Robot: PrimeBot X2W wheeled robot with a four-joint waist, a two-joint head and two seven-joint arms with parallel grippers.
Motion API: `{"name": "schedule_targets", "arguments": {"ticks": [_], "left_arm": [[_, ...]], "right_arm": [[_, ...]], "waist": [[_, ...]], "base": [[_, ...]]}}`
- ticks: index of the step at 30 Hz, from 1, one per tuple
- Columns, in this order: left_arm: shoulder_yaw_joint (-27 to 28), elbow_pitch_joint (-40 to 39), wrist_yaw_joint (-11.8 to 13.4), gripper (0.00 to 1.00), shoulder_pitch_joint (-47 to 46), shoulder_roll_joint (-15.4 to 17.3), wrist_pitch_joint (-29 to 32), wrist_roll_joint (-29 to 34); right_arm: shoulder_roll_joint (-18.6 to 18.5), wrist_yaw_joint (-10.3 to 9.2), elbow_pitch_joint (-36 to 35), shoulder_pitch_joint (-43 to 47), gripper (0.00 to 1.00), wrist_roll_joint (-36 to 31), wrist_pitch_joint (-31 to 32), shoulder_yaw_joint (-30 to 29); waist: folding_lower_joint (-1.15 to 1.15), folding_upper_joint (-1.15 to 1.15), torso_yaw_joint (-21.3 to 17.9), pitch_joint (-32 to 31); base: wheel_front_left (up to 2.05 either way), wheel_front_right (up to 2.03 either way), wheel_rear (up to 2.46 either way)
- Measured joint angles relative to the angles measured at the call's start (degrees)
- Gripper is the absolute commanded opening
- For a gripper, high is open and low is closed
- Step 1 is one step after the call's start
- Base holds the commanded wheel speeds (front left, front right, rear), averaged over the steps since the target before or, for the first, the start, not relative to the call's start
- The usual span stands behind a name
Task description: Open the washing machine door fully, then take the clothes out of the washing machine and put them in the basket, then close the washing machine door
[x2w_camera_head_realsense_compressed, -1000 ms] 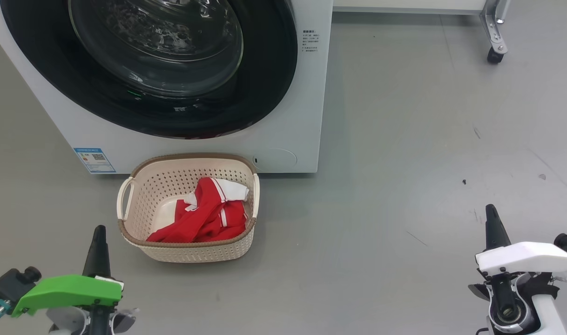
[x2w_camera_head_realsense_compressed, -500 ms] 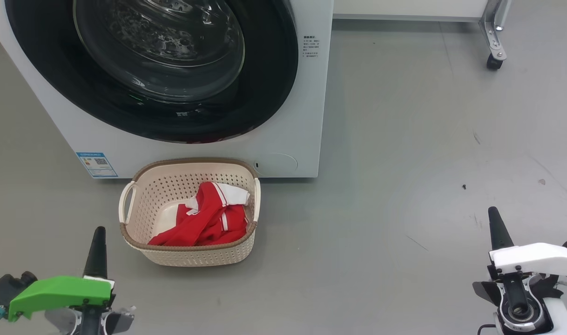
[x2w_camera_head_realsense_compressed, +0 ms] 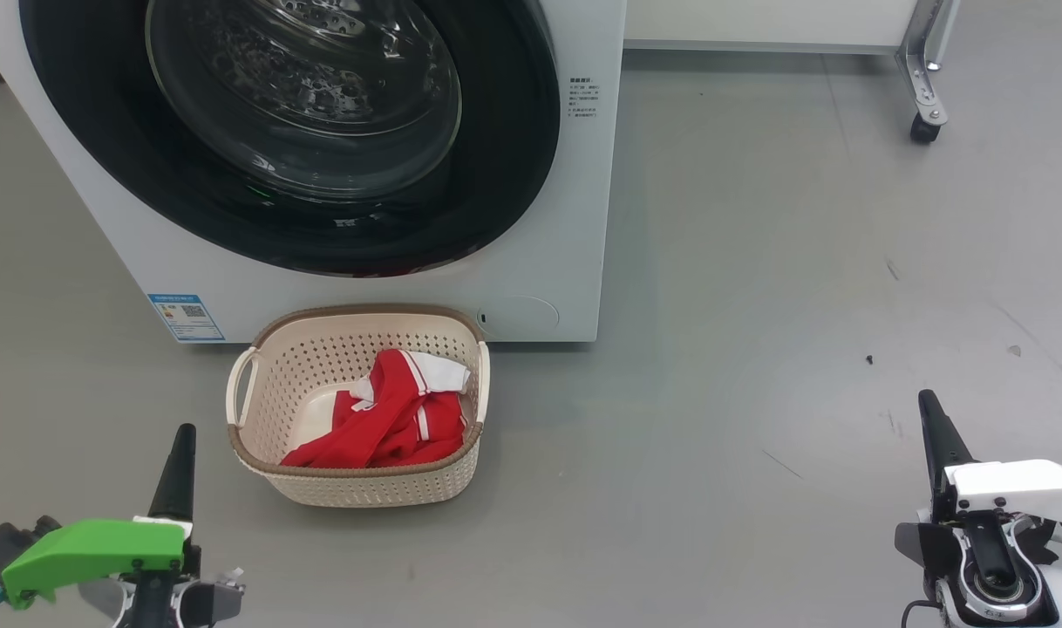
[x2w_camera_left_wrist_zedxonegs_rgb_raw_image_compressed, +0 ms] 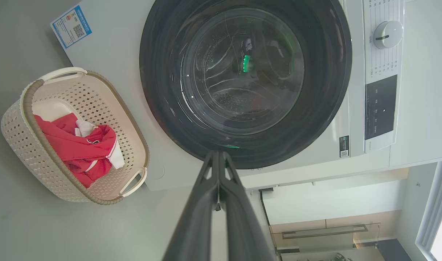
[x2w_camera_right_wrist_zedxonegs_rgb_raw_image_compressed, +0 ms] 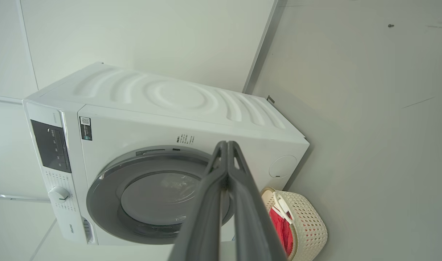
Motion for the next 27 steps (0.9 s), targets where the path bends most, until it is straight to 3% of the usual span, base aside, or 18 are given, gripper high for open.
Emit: {"name": "schedule_targets", "arguments": {"ticks": [14, 27], "left_arm": [[0.9, -0.4, 0.0, 0.00, 0.1, 0.0, 2.9, -9.1], [1.0, -0.4, 0.0, 0.00, 0.2, 0.0, 2.9, -9.3]], "right_arm": [[0.0, 0.67, 0.0, 0.0, 0.00, 10.4, 2.7, -1.9], [0.0, 0.96, 0.0, 0.0, 0.00, 10.8, 2.9, -2.0]], "waist": [[0.00, 0.00, 0.1, -0.9], [0.00, 0.00, 0.1, -0.9]], "base": [[0.00, 0.00, 0.00], [0.00, 0.00, 0.00]]}}
